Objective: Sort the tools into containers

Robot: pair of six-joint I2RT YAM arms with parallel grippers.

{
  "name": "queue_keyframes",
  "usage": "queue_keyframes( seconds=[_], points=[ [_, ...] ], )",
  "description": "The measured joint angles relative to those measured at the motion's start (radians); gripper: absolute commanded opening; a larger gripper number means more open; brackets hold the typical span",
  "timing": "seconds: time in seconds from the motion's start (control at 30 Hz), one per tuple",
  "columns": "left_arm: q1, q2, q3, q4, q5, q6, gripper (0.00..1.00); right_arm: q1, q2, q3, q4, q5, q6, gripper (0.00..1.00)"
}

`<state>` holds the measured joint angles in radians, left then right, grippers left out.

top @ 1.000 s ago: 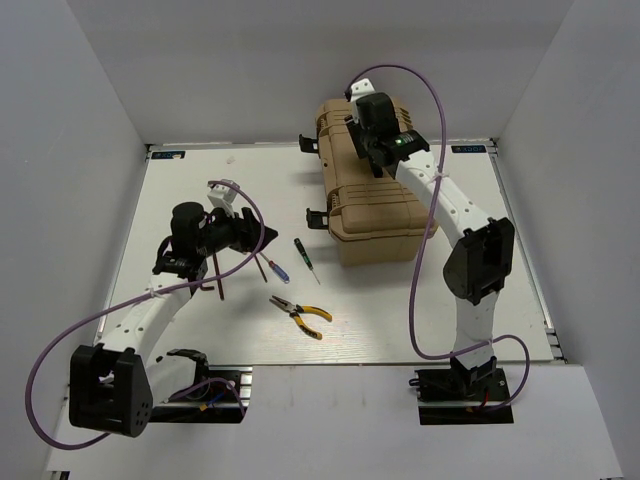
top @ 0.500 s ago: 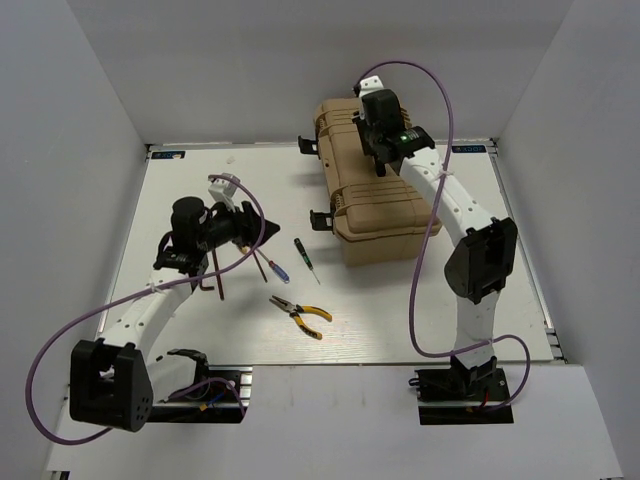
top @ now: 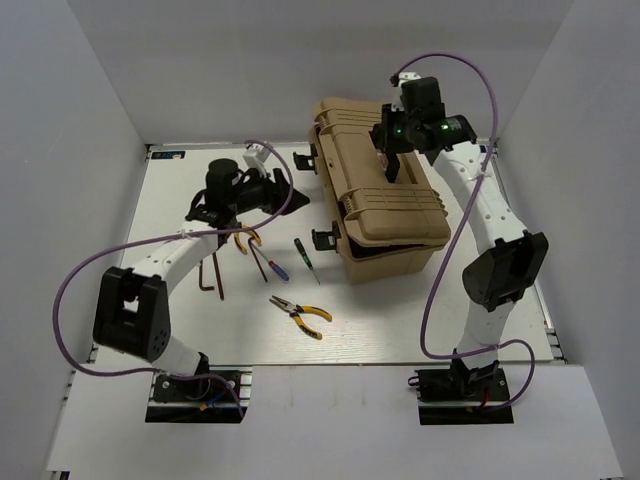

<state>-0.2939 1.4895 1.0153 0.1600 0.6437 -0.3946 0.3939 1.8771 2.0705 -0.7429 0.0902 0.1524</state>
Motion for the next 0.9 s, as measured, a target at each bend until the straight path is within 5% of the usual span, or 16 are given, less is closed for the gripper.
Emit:
queue_keyframes(
  seconds=[0.47, 0.9],
  points=[
    [-0.194, 0.245, 0.278, -0.122, -0.202, -0.024, 0.7, -0.249, -0.032, 0.021, -0.02, -0.357, 0.28, 0.0],
    [-0.322, 0.388, 0.525, -0.415, -0.496, 0.091, 0.68, -0.495, -0.065, -0.18, 0.236, -0.712, 0.601, 0.0]
  ],
)
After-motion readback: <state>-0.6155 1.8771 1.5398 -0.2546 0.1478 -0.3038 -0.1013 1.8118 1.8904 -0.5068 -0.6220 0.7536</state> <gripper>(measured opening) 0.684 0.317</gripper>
